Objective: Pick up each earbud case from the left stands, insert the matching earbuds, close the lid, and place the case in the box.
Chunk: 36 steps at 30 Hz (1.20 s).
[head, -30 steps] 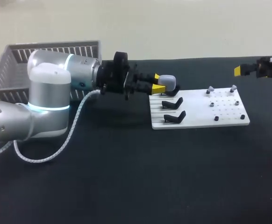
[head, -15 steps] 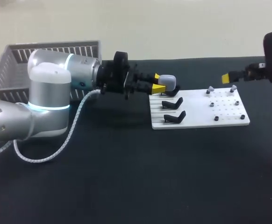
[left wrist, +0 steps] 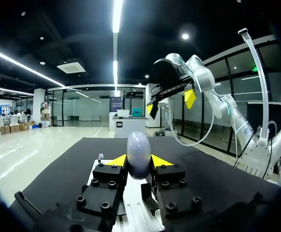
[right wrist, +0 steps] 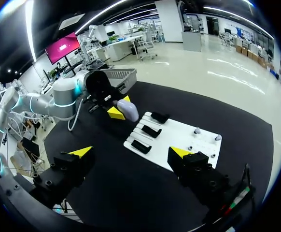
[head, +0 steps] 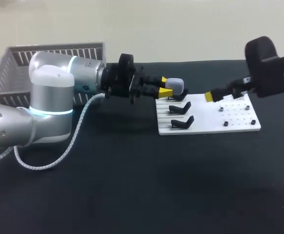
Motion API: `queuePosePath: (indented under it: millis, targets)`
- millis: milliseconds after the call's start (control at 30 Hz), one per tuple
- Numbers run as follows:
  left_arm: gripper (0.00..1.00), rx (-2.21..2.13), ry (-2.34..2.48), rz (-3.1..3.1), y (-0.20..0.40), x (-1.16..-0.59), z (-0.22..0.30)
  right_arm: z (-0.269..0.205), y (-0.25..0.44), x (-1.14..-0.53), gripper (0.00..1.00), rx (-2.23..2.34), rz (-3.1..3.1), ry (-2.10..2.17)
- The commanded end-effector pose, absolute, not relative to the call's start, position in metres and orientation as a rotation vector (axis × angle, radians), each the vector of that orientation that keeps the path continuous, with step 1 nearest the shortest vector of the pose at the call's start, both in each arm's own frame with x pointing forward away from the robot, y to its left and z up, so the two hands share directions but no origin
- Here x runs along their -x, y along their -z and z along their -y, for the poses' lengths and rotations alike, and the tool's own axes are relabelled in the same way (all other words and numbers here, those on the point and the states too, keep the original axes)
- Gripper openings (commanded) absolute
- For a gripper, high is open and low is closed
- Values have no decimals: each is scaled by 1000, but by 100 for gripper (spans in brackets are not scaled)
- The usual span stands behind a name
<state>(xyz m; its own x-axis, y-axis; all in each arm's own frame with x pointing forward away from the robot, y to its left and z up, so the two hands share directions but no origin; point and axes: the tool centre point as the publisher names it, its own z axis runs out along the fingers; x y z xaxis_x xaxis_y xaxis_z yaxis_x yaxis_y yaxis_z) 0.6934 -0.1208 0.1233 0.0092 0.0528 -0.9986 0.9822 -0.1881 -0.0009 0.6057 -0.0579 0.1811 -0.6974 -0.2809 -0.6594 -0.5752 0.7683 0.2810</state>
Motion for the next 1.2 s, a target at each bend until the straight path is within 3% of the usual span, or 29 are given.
queuePosePath:
  millis: [33,1200]
  targets:
    - [0,-1390,1320,-1148,-123,-694,121,37,-174,-614,100,572,-2386,-495]
    - [0,-1390,1320,-1148,-123,-694,121,5,-139,-669,100,545,-2538,-507]
